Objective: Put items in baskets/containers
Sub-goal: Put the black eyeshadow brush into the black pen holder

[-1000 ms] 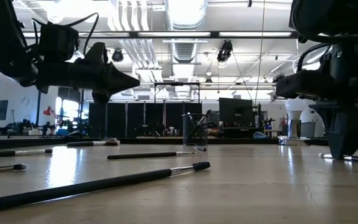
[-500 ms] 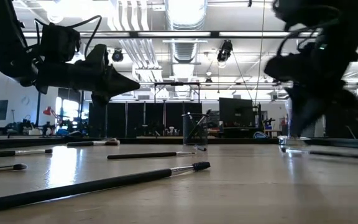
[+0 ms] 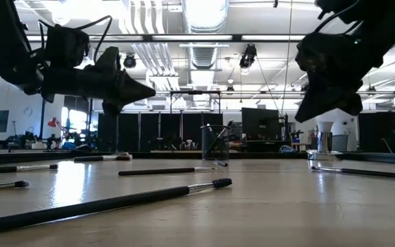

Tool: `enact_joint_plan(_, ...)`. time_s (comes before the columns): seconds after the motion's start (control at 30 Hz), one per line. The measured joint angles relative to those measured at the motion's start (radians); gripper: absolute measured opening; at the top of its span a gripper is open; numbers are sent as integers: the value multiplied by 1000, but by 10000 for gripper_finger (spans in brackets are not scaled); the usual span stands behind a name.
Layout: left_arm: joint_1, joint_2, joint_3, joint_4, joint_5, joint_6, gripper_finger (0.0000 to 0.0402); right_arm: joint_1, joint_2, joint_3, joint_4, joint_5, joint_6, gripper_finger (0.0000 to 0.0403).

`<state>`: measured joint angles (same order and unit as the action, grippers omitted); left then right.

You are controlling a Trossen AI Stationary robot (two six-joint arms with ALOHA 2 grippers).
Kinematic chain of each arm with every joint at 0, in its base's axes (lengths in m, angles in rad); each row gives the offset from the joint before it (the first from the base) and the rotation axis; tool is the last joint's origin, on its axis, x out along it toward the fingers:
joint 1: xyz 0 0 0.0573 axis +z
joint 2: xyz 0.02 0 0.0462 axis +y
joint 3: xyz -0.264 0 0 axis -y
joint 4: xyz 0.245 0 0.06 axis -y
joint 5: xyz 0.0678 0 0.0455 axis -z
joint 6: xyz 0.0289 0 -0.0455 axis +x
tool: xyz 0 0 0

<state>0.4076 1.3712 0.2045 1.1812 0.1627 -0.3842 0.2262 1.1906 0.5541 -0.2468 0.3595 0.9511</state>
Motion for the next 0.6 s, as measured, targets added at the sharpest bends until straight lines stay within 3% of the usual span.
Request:
enact_joint_plan(0.23,0,0,-3,-24,0,-1,0,1,44,65,-92,-38,118,37)
enact_joint_plan(0.6,0,0,-4,-39,0,9,0,-19,360,281,-356,-153,221,110)
